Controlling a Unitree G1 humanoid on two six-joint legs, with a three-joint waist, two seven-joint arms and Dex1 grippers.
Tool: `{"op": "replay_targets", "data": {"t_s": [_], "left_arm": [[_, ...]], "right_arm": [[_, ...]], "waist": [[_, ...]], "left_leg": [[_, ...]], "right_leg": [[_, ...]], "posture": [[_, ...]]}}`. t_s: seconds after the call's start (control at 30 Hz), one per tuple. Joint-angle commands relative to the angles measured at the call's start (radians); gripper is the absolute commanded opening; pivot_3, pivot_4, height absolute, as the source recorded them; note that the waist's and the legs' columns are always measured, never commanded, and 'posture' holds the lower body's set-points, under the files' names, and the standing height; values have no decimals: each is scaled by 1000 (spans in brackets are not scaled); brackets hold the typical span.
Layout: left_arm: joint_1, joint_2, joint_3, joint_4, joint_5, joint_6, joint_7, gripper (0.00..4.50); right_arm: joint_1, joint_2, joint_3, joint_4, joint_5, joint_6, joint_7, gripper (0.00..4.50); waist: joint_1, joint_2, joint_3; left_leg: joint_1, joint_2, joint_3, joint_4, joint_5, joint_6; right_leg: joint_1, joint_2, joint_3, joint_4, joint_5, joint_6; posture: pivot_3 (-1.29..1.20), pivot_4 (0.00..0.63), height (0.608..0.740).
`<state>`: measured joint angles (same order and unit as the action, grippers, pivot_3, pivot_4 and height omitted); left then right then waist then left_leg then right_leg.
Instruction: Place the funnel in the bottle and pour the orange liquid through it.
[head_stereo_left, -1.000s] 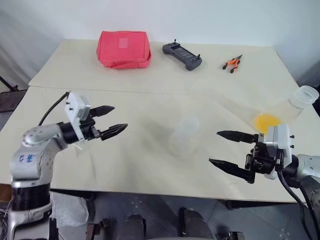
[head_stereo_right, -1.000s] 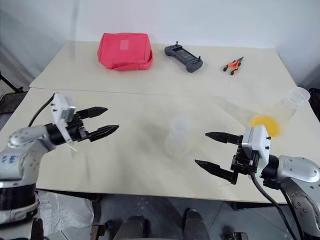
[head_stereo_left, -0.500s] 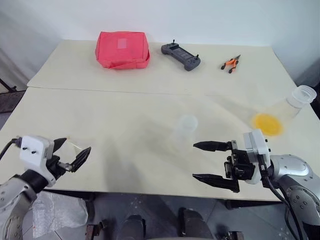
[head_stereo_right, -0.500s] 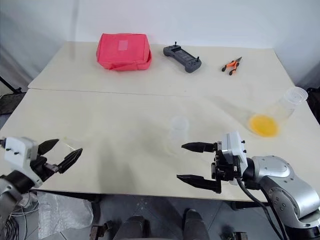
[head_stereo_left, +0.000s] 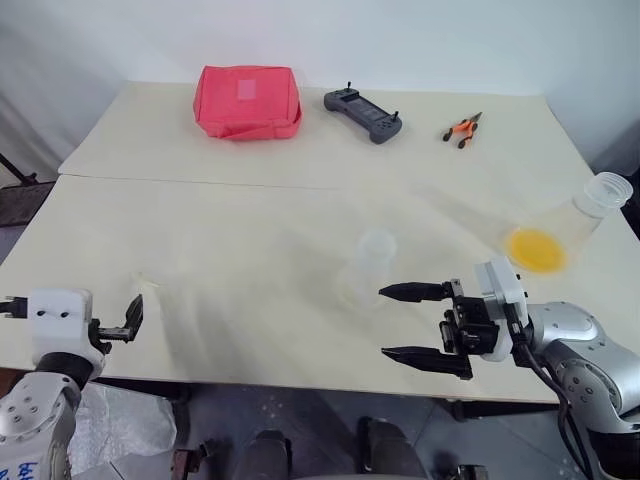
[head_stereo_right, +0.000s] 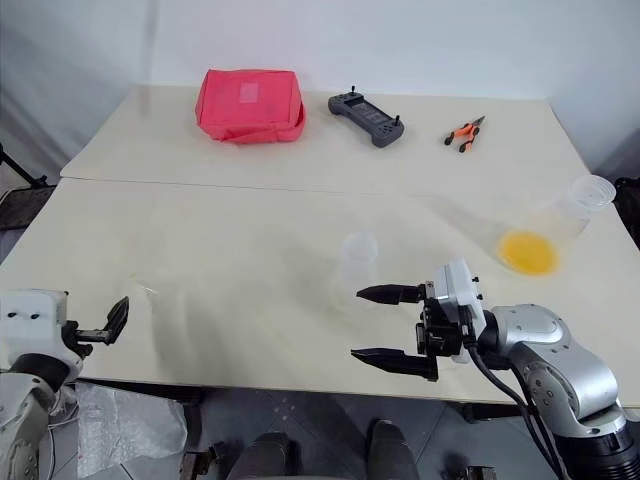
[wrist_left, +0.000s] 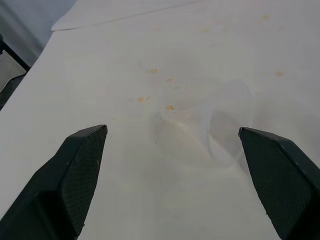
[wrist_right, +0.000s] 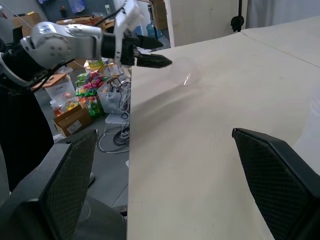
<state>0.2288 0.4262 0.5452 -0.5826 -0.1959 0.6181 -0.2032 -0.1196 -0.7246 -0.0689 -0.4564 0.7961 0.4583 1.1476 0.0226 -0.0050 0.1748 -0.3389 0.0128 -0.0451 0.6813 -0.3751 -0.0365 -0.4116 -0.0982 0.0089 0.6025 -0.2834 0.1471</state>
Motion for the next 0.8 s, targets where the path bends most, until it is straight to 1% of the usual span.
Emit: {"op": "replay_targets", "data": {"t_s": [0.03,0.13,0.27,0.3,0.37,0.57,0.63,0.77,0.8], "left_arm": [[-46,35,-32,69,39,-65,-5,4484],[-92,60,-65,149,49,-105,-25,4484],[-129,75,-85,198,60,-120,-24,4484],[-129,78,-87,200,60,-118,-27,4302],[-126,81,-83,202,57,-106,-30,3902],[-107,88,-61,199,39,-53,-44,1979],[-110,90,-51,197,22,-39,-54,1445],[-136,95,-29,195,-21,-9,-76,71],[-151,100,-22,192,-41,7,-85,32]], "right_arm": [[12,3,-33,-33,24,-13,3,4500],[12,6,-38,-37,25,-15,-4,4500],[-4,24,-45,-45,34,-18,-25,4500],[-14,30,-50,-39,40,-19,-28,4500],[-22,39,-57,-29,48,-23,-26,4500],[-19,56,-68,-22,53,-33,-29,4500],[-16,64,-70,-29,55,-37,-35,4500],[-16,75,-76,-40,59,-44,-39,4500],[-17,76,-76,-41,59,-44,-40,4500]], "waist": [[0,0,0],[0,0,0],[-2,0,0],[-3,0,0],[-5,0,0],[-2,0,0],[-2,0,0],[-1,0,0],[0,0,0]], "left_leg": [[0,0,0,0,0,0],[0,0,0,0,0,0],[0,0,0,0,0,-1],[0,0,1,-1,0,-2],[0,1,1,-1,0,-2],[0,1,1,-1,0,-2],[0,1,1,-1,0,-2],[0,1,1,-1,0,-2],[0,1,1,-1,0,-2]], "right_leg": [[0,0,0,0,0,0],[0,0,0,0,0,0],[0,0,0,0,0,0],[-1,0,0,0,0,0],[-1,0,0,0,0,0],[-1,0,0,0,0,0],[-1,0,0,0,0,0],[-1,0,0,0,0,0],[-1,0,0,0,0,0]], "posture": [[0,150,740],[0,150,740],[0,150,740],[0,150,740],[0,150,740],[0,150,740],[0,150,740],[0,150,740],[0,150,740]]}}
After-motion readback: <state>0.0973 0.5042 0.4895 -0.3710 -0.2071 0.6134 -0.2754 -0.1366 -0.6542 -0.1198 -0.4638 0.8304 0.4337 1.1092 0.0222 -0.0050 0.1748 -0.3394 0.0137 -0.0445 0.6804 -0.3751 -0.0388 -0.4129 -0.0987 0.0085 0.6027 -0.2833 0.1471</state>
